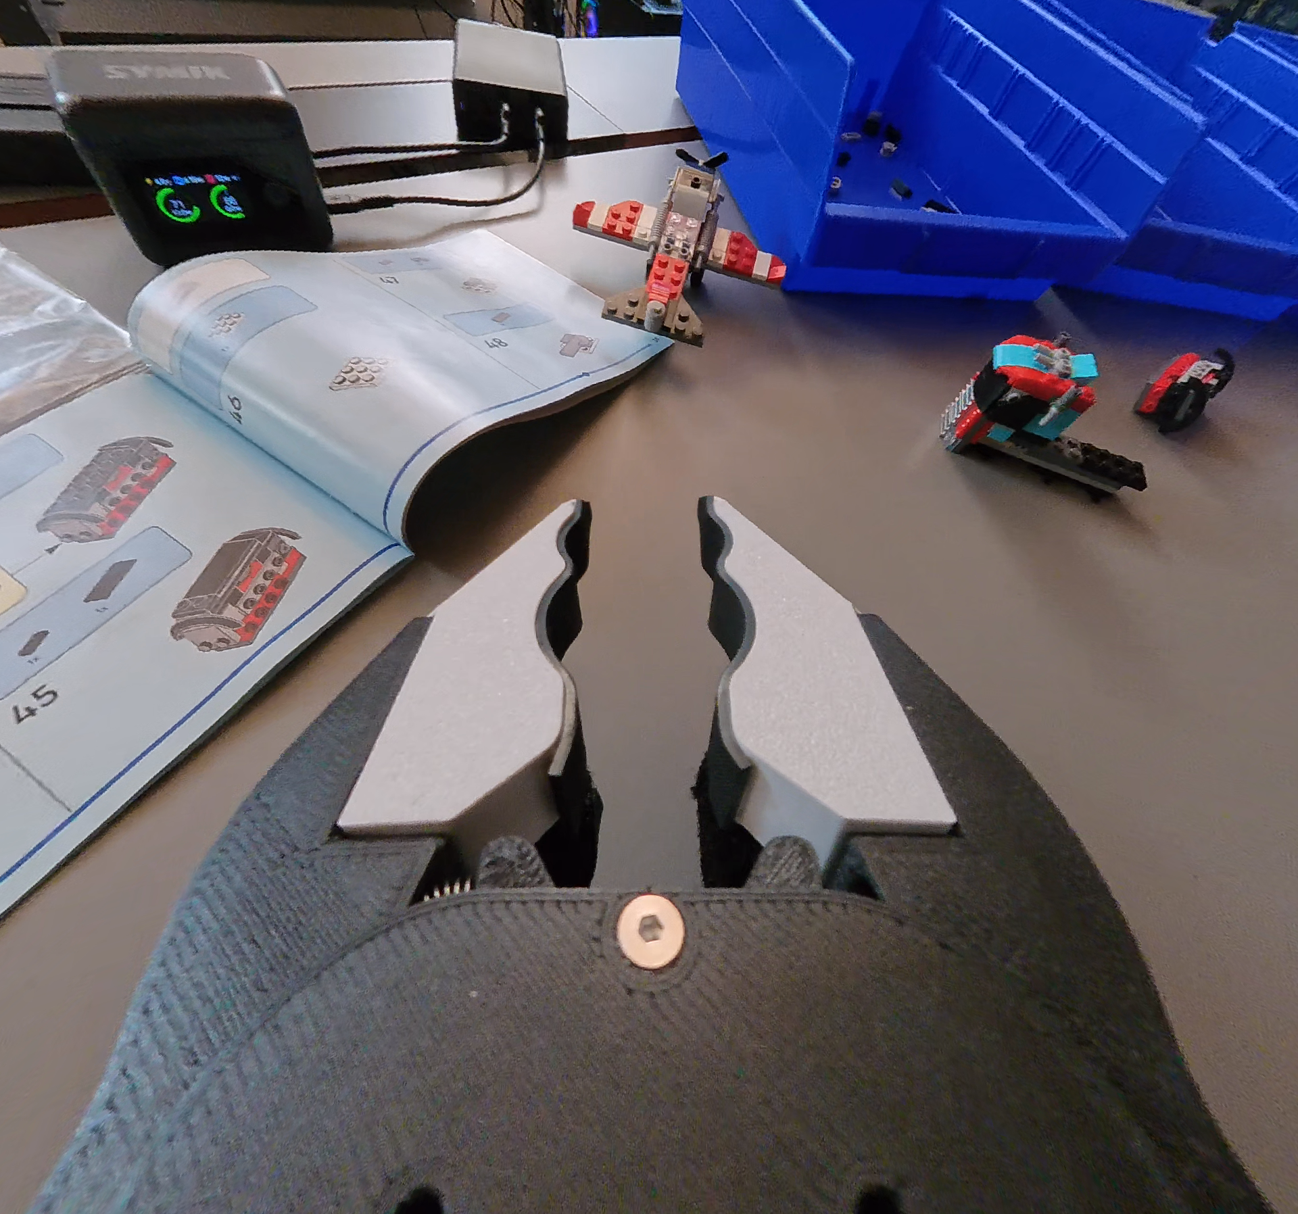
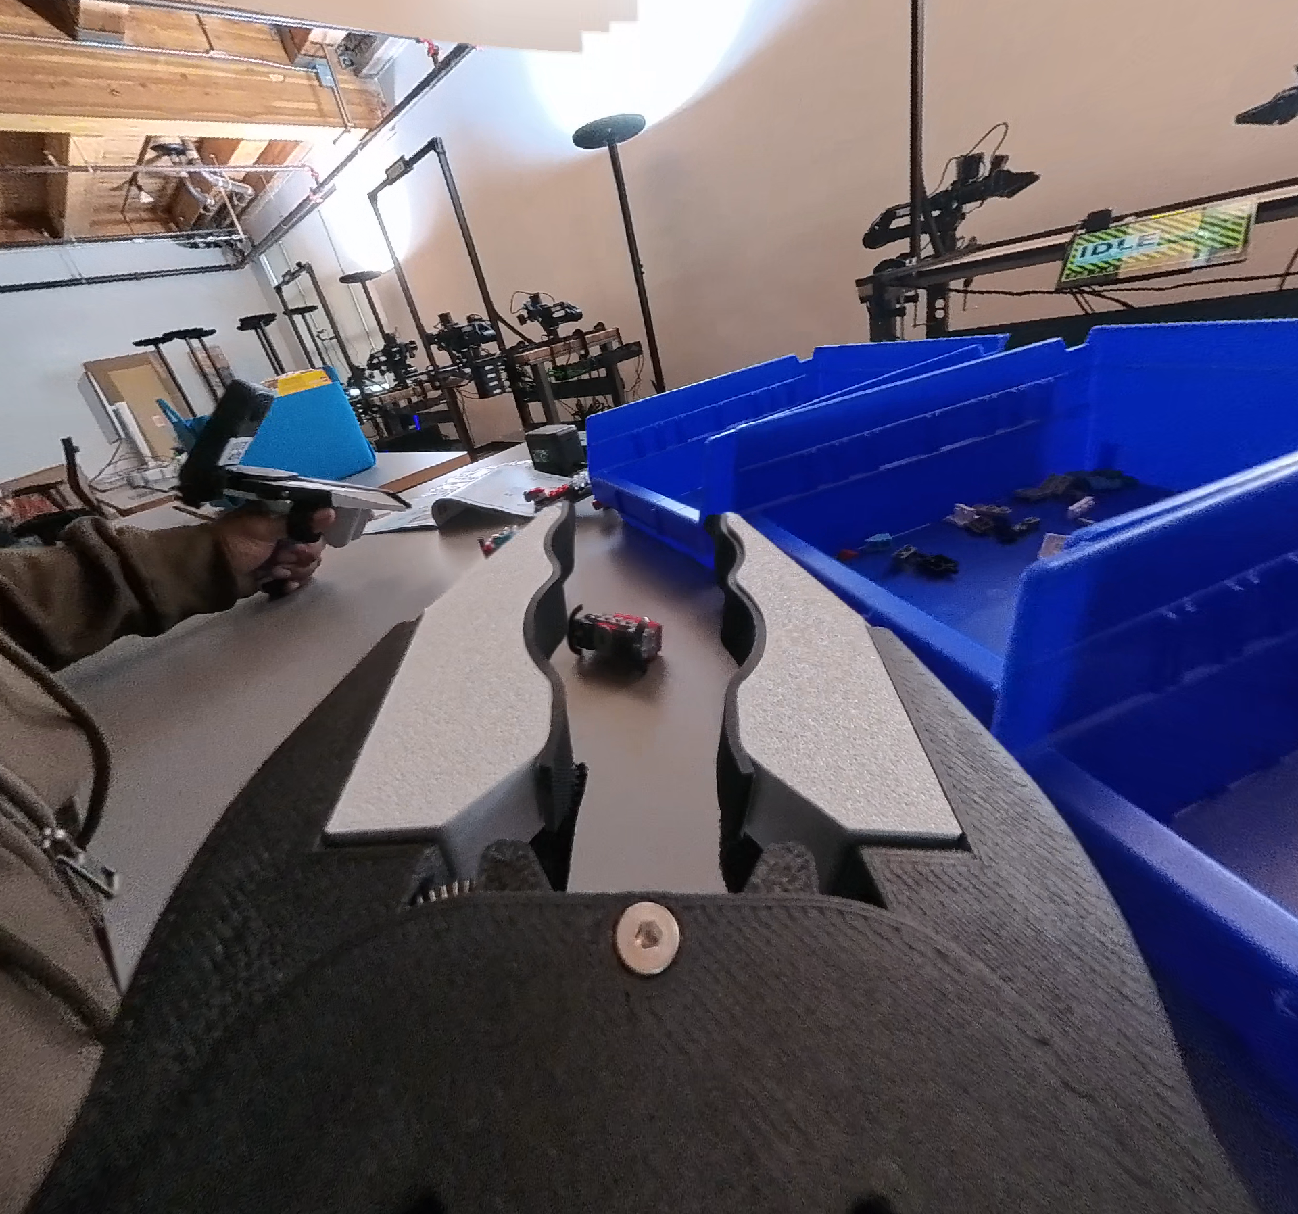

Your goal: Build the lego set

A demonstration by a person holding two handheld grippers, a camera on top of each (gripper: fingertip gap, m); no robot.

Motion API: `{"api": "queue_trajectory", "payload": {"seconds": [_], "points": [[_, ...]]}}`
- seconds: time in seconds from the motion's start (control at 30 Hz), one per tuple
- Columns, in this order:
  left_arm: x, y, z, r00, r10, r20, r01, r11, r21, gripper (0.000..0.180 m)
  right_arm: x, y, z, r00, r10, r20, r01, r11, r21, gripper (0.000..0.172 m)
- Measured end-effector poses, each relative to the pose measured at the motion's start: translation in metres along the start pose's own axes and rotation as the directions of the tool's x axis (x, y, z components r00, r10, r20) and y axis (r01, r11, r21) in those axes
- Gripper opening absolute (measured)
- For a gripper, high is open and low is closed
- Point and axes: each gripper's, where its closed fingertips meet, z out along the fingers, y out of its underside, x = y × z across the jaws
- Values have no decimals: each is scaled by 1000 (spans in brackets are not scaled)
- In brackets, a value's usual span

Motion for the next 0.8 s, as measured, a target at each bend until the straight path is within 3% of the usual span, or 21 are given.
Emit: {"api": "queue_trajectory", "payload": {"seconds": [0.1, 0.27, 0.4, 0.57, 0.73, 0.8], "points": [[4, 3, 2, 999, -13, -46, 12, 1000, -22, 33, 10, -4, -6, 998, -34, -45, 33, 999, -10, 40], [7, 2, 0, 997, -10, -74, 9, 1000, -14, 33, 32, -33, -29, 966, -215, -143, 204, 975, -88, 39], [9, 0, -1, 997, -3, -83, 3, 1000, -3, 33, 62, -68, -48, 911, -383, -150, 332, 900, -284, 37], [10, 1, -1, 994, -18, -112, 16, 1000, -10, 33, 151, -83, -56, 800, -599, -17, 442, 609, -658, 24], [11, -1, -3, 994, 0, -105, 1, 1000, 9, 33, 217, -32, -56, 826, -484, 289, 441, 237, -865, 16], [12, -1, -3, 995, 13, -98, -12, 1000, 11, 33, 232, -9, -60, 849, -394, 352, 431, 132, -893, 16]]}}
